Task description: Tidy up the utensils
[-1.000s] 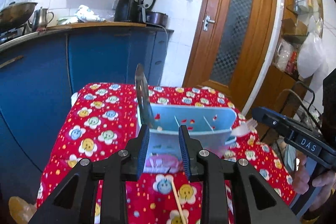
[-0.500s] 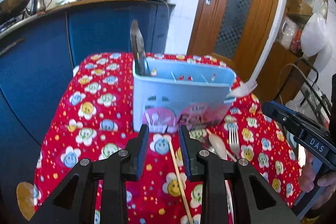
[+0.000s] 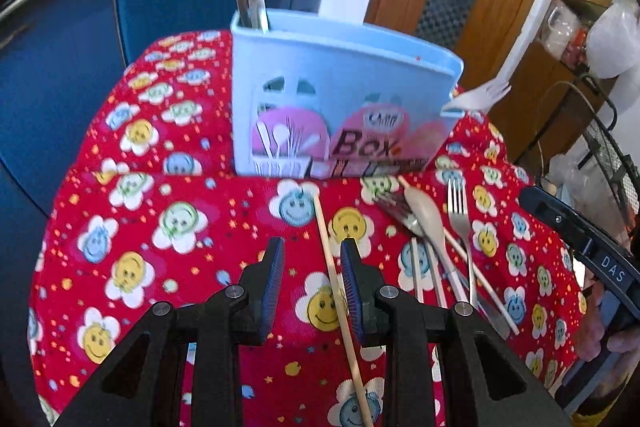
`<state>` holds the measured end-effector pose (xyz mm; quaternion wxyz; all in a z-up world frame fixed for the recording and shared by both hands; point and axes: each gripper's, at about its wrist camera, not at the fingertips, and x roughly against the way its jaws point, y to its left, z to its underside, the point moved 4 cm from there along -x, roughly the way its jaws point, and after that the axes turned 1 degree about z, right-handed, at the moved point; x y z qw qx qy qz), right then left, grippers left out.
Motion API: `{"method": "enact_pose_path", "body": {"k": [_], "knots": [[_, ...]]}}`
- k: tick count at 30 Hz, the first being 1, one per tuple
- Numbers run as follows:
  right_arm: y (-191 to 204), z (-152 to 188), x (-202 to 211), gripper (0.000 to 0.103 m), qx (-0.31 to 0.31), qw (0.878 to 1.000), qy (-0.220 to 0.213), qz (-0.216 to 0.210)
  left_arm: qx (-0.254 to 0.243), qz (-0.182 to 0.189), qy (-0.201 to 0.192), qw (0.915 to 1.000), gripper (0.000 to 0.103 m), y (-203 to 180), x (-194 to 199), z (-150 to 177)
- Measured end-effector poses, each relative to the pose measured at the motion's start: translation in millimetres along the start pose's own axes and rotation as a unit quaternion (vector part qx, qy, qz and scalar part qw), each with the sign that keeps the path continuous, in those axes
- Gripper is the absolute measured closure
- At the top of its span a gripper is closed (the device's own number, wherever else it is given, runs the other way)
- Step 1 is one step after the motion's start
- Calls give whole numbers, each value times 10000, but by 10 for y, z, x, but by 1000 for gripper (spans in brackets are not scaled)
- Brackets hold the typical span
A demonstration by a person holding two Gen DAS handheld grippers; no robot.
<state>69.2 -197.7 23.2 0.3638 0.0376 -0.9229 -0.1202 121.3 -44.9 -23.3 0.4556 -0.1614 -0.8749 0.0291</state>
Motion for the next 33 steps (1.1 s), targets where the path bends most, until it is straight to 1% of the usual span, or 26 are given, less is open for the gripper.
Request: {"method": "enact_pose_path", "body": {"k": [8, 10, 16, 19, 21, 22, 23, 24, 27, 31, 33], "knots": [[-185, 126, -108, 71, -218, 9994, 249, 54, 167, 170, 608, 9979, 74, -40, -253, 85], [-214, 149, -131, 71, -241, 9992, 300, 54, 80, 120, 632, 9979, 74, -80, -267, 69], [-249, 206, -207, 71, -274, 9986, 458, 20, -54, 73, 932, 9956, 74, -148, -351, -2], [-244, 223, -220, 71, -275, 9984, 488, -9, -196, -23, 1029, 9945, 75, -188, -394, -39], [-239, 229, -227, 70, -273, 9983, 505, -27, -310, -173, 1015, 9942, 86, -198, -402, -47], [-236, 234, -227, 70, -267, 9983, 516, -35, -328, -202, 1002, 9942, 89, -193, -412, -55], [-231, 234, -231, 70, -262, 9983, 527, -39, -314, -208, 983, 9944, 94, -190, -422, -63], [-227, 237, -233, 70, -257, 9982, 539, -40, -227, -168, 961, 9950, 96, -167, -424, -70], [-210, 245, -248, 70, -221, 9979, 614, -30, -2, -40, 888, 9960, 99, -125, -437, -81], [-160, 251, -277, 70, -169, 9969, 769, -45, 247, 131, 720, 9970, 99, -37, -369, -36], [-126, 250, -292, 70, -160, 9962, 857, -77, 339, 162, 570, 9977, 99, -1, -320, -11]]}}
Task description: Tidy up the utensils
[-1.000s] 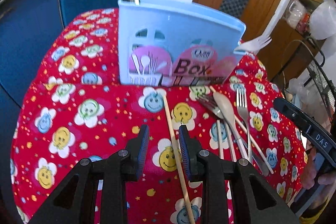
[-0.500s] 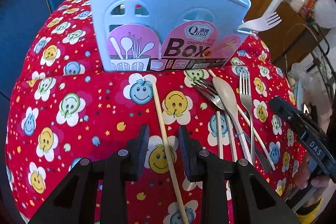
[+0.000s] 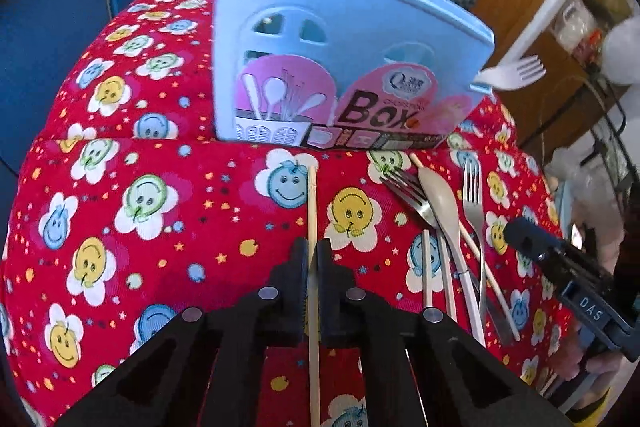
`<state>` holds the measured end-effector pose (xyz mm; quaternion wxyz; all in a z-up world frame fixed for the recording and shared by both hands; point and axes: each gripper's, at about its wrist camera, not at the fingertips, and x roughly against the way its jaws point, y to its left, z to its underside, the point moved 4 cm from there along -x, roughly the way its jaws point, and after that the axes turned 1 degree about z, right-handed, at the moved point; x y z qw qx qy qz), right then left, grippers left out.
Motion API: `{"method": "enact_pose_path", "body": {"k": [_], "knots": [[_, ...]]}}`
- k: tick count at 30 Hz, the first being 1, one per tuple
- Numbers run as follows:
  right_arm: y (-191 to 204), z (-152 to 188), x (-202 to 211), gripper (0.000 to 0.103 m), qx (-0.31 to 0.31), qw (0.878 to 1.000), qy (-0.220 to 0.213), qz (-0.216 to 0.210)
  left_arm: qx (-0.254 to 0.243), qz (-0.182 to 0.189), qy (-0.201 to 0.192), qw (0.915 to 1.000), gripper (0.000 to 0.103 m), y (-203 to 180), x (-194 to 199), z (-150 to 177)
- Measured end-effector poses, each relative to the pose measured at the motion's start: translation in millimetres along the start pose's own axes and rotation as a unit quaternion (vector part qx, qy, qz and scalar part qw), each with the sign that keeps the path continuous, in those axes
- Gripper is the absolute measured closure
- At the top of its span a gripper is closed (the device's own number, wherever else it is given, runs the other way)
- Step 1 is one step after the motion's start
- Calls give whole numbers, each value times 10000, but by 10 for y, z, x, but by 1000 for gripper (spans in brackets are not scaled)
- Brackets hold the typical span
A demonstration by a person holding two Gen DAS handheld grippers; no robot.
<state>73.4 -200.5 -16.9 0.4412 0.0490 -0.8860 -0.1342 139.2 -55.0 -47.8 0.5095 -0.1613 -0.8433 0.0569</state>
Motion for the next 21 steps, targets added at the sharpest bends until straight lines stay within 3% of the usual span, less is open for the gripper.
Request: {"method": "enact_pose_path", "body": {"k": [9, 14, 21], "knots": [[184, -36, -135, 70, 68, 9978, 645, -166, -51, -403, -761, 9963, 99, 145, 302, 21], [229, -41, -241, 82, -29, 9947, 1015, -141, -13, -543, -965, 9938, 99, 236, 387, 17], [246, -104, -313, 93, -196, 9925, 1192, -184, 179, -624, -1133, 9914, 99, 409, 464, 16]]}}
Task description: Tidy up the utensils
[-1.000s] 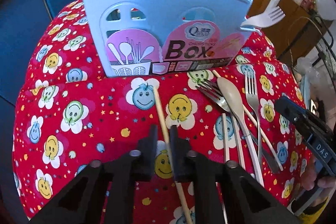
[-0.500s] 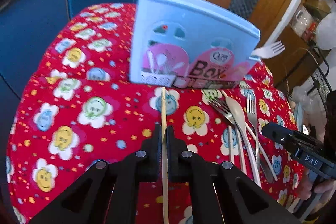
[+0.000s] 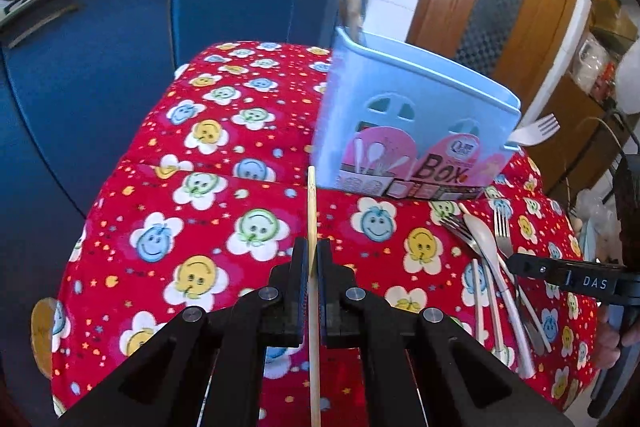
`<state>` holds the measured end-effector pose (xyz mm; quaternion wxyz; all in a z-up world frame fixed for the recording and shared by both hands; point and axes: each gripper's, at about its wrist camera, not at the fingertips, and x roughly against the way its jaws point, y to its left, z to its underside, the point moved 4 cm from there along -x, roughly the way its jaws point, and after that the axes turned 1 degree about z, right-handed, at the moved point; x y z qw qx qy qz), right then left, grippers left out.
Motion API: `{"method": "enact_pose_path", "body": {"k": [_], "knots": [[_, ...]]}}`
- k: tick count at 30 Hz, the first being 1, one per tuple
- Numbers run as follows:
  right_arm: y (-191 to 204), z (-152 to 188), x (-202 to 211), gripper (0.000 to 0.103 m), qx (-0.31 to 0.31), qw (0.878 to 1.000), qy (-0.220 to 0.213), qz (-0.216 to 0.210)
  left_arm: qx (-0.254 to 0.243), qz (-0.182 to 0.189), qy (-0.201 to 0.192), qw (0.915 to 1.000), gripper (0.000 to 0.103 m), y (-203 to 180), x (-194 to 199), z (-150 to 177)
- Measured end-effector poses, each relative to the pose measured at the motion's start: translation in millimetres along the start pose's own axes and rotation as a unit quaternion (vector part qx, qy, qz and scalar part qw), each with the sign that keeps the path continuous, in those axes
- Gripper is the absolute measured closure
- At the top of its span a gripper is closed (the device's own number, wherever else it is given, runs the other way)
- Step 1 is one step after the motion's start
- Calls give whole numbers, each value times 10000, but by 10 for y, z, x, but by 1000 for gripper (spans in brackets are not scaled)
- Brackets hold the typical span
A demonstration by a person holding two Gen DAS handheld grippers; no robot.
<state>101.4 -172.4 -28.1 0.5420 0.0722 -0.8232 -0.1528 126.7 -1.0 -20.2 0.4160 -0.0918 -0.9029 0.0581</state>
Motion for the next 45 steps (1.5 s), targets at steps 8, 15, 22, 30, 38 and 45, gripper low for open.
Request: {"method": "enact_pose_path", "body": {"k": [8, 15, 22, 30, 38, 45], "knots": [[52, -22, -16, 96, 38, 9999, -132, -52, 191, -49, -65, 9998, 99, 165, 32, 23], [112, 23, 68, 97, 65, 9989, -352, -304, 263, -33, -126, 9996, 99, 234, 95, 55], [120, 86, 259, 100, 75, 9962, -713, -494, 267, 6, -207, 9994, 99, 218, 175, 53], [140, 168, 417, 100, 93, 9906, -1158, -719, 203, 235, -428, 9986, 99, 122, 339, 50], [277, 238, 743, 100, 370, 9760, -1977, -833, 134, 663, -912, 9935, 99, -49, 593, -27], [420, 218, 1030, 100, 655, 9568, -2711, -824, 60, 898, -1332, 9870, 99, -200, 752, -168]]}}
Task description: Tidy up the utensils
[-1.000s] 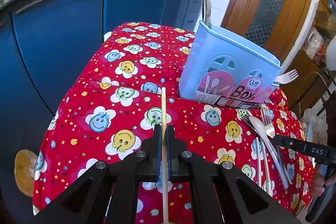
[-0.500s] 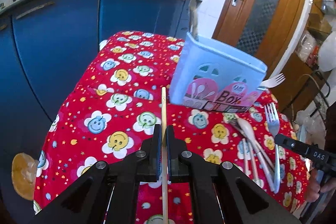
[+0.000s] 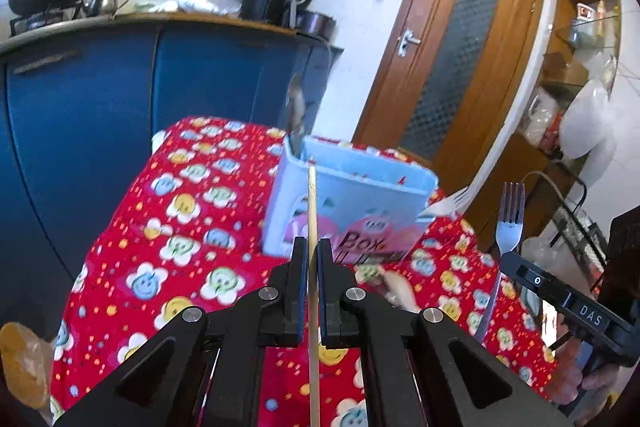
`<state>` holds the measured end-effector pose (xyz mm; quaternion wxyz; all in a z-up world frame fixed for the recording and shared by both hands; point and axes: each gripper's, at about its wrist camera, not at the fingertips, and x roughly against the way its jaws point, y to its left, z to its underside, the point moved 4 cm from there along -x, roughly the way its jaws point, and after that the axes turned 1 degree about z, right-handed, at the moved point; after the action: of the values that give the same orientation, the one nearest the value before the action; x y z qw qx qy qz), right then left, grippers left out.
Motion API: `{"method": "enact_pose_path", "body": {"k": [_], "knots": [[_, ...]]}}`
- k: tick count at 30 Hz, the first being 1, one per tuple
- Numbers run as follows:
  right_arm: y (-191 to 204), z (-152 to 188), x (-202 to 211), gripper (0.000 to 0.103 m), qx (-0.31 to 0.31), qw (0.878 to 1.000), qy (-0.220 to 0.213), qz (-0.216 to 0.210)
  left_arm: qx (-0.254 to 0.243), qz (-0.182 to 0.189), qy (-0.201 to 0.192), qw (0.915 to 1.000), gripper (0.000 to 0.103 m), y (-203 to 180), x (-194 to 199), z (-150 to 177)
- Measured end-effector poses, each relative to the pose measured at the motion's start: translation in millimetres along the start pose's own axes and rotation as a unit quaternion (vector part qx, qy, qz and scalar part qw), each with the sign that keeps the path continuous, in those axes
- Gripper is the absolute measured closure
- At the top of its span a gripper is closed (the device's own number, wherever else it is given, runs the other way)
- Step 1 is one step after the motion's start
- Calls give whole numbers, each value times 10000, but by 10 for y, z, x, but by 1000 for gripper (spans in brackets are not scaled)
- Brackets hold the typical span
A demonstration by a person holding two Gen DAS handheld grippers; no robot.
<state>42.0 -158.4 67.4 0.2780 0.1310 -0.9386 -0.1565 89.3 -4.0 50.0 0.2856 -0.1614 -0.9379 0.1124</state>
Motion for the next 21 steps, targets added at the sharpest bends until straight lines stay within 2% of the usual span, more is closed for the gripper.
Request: {"method": "enact_pose_path", "body": {"k": [11, 21], "knots": [[143, -287, 12, 100, 311, 9981, -537, -58, -127, 64, -668, 9977, 99, -172, -77, -412], [119, -649, -114, 100, 434, 9950, -899, -14, -273, -5, -1389, 9899, 99, -303, -223, -926]]}}
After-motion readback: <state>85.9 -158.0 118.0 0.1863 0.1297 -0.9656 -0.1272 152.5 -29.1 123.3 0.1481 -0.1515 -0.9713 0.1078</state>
